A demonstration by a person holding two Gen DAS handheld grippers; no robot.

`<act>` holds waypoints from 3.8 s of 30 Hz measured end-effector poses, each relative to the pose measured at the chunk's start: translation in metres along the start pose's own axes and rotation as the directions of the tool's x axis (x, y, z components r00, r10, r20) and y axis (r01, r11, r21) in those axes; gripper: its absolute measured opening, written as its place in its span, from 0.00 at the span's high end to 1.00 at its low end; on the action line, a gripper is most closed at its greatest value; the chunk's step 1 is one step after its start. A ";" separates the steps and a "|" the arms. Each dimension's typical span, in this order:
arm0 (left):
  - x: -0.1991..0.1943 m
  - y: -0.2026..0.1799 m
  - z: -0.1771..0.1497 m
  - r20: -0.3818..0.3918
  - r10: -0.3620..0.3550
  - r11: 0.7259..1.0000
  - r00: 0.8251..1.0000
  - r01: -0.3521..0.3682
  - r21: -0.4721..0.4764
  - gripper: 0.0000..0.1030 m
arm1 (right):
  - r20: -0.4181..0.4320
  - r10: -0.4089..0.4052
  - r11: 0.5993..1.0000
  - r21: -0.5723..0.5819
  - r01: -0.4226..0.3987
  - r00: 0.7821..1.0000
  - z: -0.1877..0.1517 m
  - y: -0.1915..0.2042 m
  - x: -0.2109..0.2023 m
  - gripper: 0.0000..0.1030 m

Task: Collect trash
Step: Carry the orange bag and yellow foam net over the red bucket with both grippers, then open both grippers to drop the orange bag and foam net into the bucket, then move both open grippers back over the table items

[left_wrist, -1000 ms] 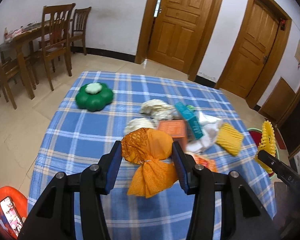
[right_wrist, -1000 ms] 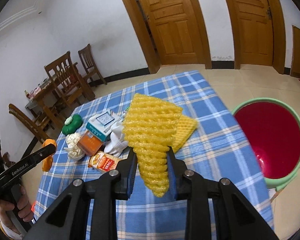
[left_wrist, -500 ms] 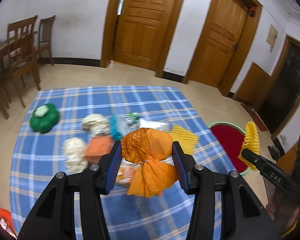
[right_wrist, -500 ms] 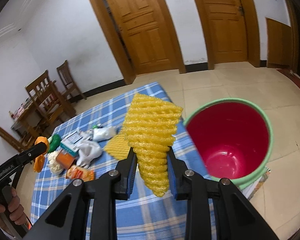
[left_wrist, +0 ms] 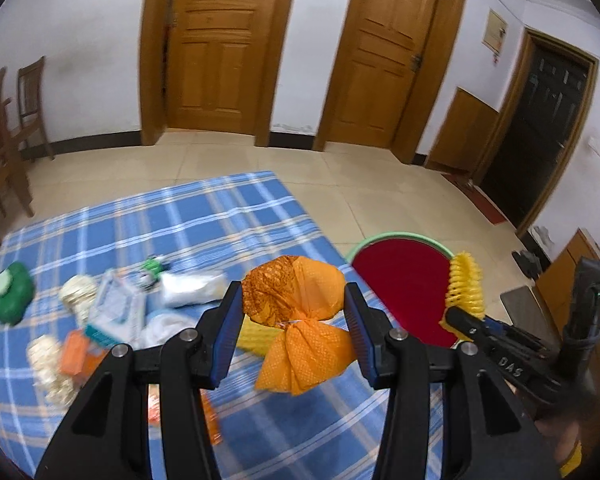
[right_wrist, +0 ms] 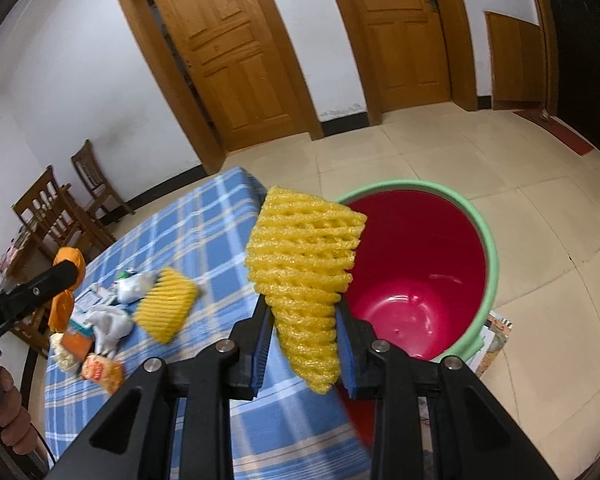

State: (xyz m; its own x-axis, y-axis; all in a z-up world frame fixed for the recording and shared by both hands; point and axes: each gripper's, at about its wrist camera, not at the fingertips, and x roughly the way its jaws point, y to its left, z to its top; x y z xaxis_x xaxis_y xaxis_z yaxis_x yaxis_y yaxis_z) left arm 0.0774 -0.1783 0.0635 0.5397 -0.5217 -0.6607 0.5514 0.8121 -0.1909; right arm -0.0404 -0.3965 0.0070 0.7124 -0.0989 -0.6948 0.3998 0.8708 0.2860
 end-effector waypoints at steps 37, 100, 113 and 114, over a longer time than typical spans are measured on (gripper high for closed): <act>0.142 -0.108 0.003 -0.205 -0.087 0.973 0.975 0.127 0.191 0.43 | 0.062 -0.077 0.987 0.143 0.067 0.995 0.010 -0.084 0.003 0.38; -0.103 0.125 -0.055 -0.002 0.313 0.913 0.950 -0.302 -0.274 0.34 | -0.076 0.225 0.955 -0.178 -0.236 0.971 -0.012 0.110 -0.029 0.36; -0.062 0.188 -0.079 -0.094 0.397 0.832 0.913 -0.402 -0.383 0.34 | -0.133 0.184 0.955 -0.210 -0.209 0.974 -0.003 0.128 0.029 0.36; -0.059 0.192 -0.080 -0.100 0.397 0.827 0.912 -0.403 -0.392 0.34 | -0.137 0.178 0.956 -0.211 -0.204 0.974 -0.001 0.127 0.035 0.36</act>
State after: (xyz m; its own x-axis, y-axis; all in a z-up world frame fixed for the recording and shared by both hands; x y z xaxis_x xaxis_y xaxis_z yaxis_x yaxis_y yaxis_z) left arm 0.1007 0.0295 0.0079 0.6473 -0.1277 -0.7515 -0.0109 0.9842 -0.1767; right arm 0.0352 -0.2891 0.0183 0.6866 0.1245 -0.7163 0.1150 0.9542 0.2762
